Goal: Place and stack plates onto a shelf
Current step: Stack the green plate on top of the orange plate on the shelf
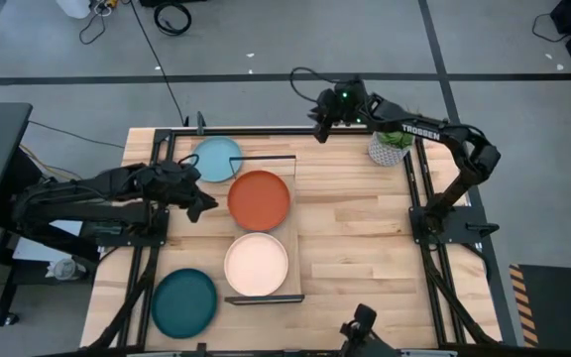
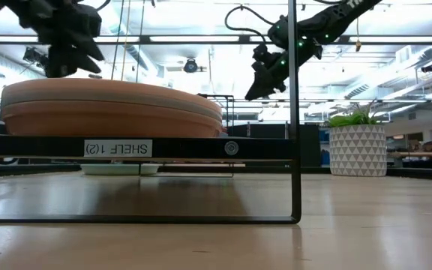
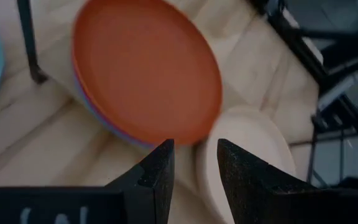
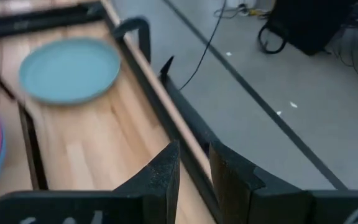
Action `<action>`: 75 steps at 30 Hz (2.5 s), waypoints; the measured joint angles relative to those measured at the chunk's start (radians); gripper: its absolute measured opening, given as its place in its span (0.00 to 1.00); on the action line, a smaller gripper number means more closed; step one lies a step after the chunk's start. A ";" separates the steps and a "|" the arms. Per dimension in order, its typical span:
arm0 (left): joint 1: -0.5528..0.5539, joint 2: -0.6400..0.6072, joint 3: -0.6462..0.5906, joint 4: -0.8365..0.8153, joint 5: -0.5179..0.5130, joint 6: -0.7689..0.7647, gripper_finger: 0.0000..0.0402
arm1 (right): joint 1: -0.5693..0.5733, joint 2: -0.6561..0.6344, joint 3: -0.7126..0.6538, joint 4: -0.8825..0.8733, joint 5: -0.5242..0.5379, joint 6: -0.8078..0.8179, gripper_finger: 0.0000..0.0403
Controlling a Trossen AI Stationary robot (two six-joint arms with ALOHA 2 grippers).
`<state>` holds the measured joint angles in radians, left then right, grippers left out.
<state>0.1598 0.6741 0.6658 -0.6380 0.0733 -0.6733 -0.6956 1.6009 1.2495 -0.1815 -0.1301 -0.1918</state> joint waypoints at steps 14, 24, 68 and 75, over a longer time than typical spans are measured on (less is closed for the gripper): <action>-0.116 0.073 0.015 -0.196 0.248 0.003 0.32 | -0.014 0.001 0.072 0.006 0.015 0.058 0.23; -0.395 0.201 0.015 -0.197 0.237 0.012 0.32 | -0.011 0.001 0.072 -0.058 -0.001 0.057 0.23; -0.826 0.701 -0.050 0.070 0.016 -0.211 0.27 | 0.001 -0.001 0.071 -0.022 -0.055 0.035 0.23; -0.825 0.698 -0.067 0.091 0.037 -0.205 0.15 | 0.005 -0.001 0.071 -0.022 -0.069 0.035 0.23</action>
<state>-0.6649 1.3720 0.5984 -0.5474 0.1102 -0.8783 -0.6907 1.6001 1.3209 -0.2038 -0.1988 -0.1566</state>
